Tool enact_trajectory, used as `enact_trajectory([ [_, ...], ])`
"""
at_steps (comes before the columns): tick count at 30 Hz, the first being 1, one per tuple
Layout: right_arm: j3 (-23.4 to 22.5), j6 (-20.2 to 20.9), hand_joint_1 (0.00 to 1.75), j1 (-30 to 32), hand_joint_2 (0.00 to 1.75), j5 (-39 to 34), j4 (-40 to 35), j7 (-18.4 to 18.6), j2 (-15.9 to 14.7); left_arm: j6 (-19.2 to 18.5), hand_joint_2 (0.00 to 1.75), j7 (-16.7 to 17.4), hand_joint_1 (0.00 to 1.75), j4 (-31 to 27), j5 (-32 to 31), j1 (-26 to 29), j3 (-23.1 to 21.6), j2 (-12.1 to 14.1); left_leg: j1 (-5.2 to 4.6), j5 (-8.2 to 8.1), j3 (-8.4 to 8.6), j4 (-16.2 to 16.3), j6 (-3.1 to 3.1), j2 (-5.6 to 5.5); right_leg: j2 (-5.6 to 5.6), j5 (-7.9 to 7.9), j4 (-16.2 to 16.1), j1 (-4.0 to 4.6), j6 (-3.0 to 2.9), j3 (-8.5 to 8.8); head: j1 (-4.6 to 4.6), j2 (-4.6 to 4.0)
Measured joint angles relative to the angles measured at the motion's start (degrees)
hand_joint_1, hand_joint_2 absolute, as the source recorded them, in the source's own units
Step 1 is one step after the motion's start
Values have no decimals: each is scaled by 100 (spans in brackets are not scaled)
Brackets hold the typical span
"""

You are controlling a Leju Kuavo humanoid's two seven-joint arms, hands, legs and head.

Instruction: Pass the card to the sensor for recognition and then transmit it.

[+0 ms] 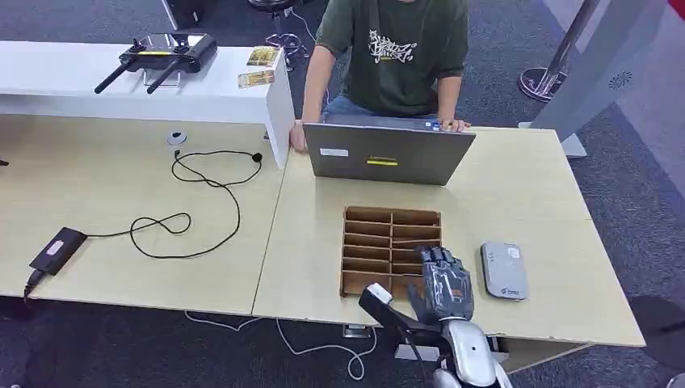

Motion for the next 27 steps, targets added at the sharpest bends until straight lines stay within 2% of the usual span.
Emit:
enact_trajectory([
  [4,11,0,143,0,175,0,0,2,0,0,0,0,0,-2,0,0,0,0,0,0,0,0,0,0,0,0,0,0,0,0,0,0],
  [17,20,0,133,-3,175,-20,0,2,0,-2,0,0,0,-2,9,12,-2,0,0,0,0,0,0,0,0,0,0,0,0,0,2,0],
  [27,18,-17,138,0,175,-63,-13,-4,0,0,0,-2,0,-2,26,31,-7,2,0,0,0,0,0,0,0,0,0,0,0,0,2,0],
])
